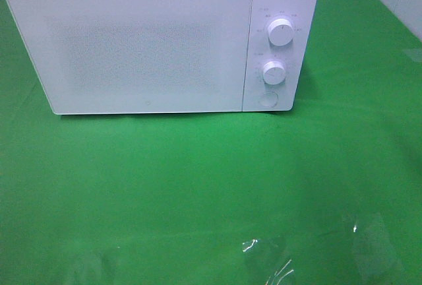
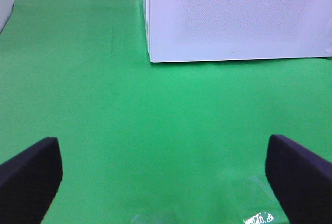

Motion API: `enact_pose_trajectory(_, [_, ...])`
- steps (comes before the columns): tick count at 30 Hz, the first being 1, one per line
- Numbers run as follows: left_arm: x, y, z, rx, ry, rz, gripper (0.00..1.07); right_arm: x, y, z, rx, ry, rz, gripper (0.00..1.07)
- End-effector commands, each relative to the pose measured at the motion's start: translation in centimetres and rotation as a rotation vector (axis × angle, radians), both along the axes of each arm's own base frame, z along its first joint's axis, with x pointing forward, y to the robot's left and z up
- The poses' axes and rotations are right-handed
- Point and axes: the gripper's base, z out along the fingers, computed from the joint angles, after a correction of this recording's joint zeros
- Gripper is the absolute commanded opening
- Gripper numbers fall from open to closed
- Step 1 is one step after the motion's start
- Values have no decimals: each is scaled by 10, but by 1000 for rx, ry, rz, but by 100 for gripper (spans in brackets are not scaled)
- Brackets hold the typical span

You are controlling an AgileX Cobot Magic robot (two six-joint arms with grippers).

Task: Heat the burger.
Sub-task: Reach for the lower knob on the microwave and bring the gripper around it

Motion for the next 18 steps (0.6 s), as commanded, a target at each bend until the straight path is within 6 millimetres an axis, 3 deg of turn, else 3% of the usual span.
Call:
enact_pose_trajectory(1, [-2,0,-1,-8,-22,1,100,2,-5,-3,-16,-27,-49,72])
enact_pose_trajectory(4, [-2,0,-1,-8,-22,1,100,5,-7,-12,19,-24,-105,72])
enact_pose_trajectory(10, [-2,0,-1,-8,-22,1,100,9,9,-21,-42,-9,-95,73])
enact_pose_trajectory(12, [-2,0,-1,-8,-22,1,100,12,29,-29,-93,-11,-86,79])
enact_pose_trajectory(15, [-2,0,-1,-8,-22,1,100,12,32,-31,-93,-12,-94,80])
enact_pose_trajectory(17, [-2,0,-1,-8,-22,1,100,10,52,-39,-106,-24,-92,81])
enact_pose_trajectory(18, [-2,0,-1,-8,-22,1,100,10,52,-39,-106,-24,-92,81])
